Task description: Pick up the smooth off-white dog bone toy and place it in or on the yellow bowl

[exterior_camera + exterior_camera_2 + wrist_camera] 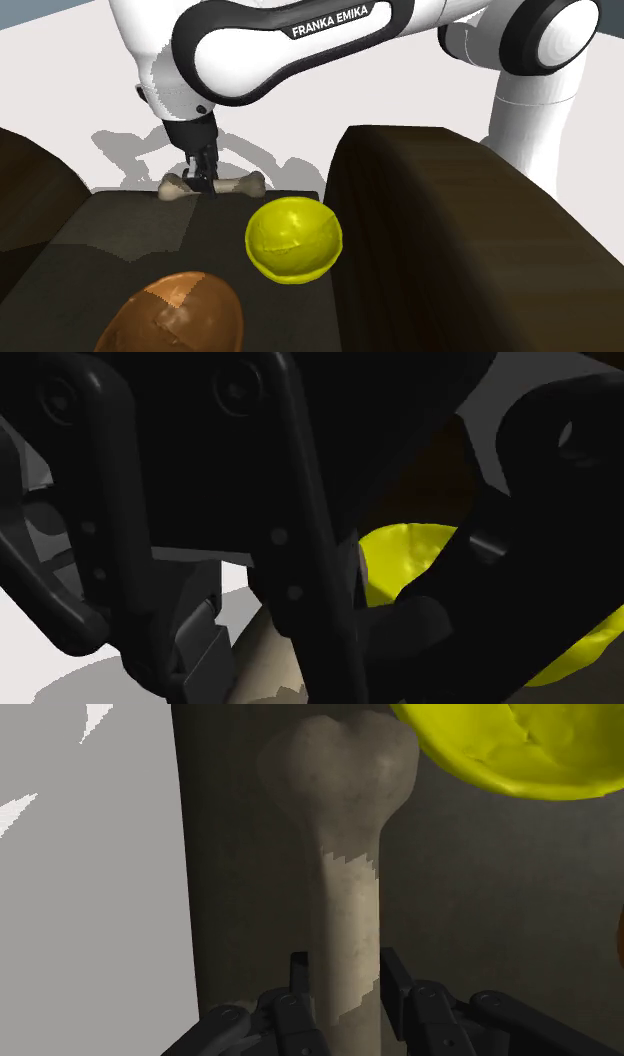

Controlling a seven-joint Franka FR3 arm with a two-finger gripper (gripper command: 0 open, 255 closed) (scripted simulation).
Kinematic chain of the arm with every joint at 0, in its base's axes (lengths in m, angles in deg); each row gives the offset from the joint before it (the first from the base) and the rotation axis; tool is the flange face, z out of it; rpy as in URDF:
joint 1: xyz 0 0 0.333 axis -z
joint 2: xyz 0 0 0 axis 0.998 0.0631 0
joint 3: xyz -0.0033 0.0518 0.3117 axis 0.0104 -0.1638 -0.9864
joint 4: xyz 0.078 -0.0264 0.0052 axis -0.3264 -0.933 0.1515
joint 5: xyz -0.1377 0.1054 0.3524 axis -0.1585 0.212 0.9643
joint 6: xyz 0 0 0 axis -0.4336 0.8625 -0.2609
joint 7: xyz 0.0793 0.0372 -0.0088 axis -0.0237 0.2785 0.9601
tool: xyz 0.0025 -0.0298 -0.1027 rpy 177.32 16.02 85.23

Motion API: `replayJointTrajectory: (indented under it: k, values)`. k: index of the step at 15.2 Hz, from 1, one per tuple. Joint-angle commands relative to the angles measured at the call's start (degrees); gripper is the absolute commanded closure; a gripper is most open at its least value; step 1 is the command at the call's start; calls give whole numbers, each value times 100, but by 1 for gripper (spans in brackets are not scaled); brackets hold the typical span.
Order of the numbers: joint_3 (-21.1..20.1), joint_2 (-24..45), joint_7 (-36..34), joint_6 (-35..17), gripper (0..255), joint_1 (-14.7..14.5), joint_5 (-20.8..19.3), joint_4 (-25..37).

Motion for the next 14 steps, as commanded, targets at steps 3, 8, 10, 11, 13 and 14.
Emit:
replayJointTrajectory:
  k: [3,8,10,11,13,14]
  values:
    - [-12,-7,1,303,255,-25,9,297]
    - [-24,-4,4,689,255,-58,13,690]
    - [-27,9,3,850,255,-76,9,863]
    - [-29,18,2,931,255,-86,6,954]
    - [-32,43,-1,1098,255,-108,-3,1144]
    - [-33,58,-2,1183,255,-121,-8,1244]
